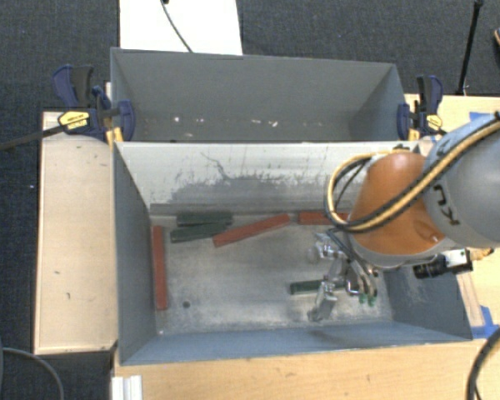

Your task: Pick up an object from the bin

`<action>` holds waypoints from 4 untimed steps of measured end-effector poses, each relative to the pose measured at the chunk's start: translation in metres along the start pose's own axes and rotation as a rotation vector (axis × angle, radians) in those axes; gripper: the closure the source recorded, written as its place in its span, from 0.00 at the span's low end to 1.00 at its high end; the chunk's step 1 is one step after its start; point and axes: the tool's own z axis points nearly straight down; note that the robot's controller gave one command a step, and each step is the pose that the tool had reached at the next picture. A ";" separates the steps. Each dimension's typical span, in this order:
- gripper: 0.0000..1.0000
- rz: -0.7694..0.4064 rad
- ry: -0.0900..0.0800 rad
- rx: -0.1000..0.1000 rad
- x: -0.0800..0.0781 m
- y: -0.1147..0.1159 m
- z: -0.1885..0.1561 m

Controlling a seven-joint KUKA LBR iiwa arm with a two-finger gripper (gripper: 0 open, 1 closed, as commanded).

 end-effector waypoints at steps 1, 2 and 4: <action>0.00 0.115 0.007 0.001 0.006 -0.005 0.001; 0.00 0.190 0.008 0.002 0.008 -0.008 0.032; 1.00 0.183 0.008 0.002 0.008 -0.008 0.032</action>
Offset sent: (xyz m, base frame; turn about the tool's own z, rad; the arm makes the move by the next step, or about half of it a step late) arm -0.0071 -0.0044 -0.0015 0.1187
